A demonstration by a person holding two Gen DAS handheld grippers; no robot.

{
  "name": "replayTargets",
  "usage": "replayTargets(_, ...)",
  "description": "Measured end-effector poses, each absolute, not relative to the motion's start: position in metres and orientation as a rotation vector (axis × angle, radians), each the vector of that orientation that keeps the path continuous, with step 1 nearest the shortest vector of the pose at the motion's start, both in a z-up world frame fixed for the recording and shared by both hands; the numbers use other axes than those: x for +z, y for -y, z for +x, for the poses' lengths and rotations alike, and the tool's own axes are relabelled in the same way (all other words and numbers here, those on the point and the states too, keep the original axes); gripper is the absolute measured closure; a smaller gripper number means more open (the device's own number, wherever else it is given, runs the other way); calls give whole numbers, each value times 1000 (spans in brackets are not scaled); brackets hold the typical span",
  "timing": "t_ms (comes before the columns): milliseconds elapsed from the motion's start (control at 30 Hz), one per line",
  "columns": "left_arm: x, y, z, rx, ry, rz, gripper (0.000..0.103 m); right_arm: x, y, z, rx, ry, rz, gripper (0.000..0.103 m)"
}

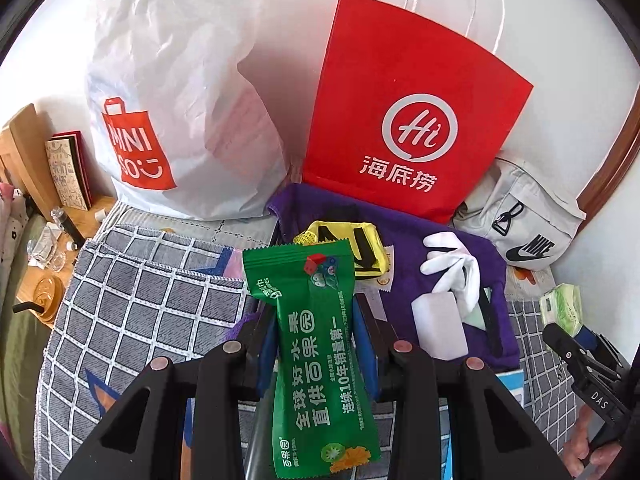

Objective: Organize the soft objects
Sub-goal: 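Carry the snack bar with the left tool while the right tool carries the tissue pack to the towel, then open the left tool over the towel while the right tool releases the tissue pack there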

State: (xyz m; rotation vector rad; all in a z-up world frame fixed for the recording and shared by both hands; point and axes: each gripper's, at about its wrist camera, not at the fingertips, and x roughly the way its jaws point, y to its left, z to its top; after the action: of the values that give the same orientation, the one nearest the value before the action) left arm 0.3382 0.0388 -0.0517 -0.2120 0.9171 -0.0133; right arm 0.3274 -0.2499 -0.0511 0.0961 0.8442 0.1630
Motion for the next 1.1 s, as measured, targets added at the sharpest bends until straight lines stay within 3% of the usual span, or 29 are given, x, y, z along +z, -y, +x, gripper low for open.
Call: replayTargets(1100,-123,-24,438,-71,-1040,-214,70,-138,241,409,230,-1051,24,31)
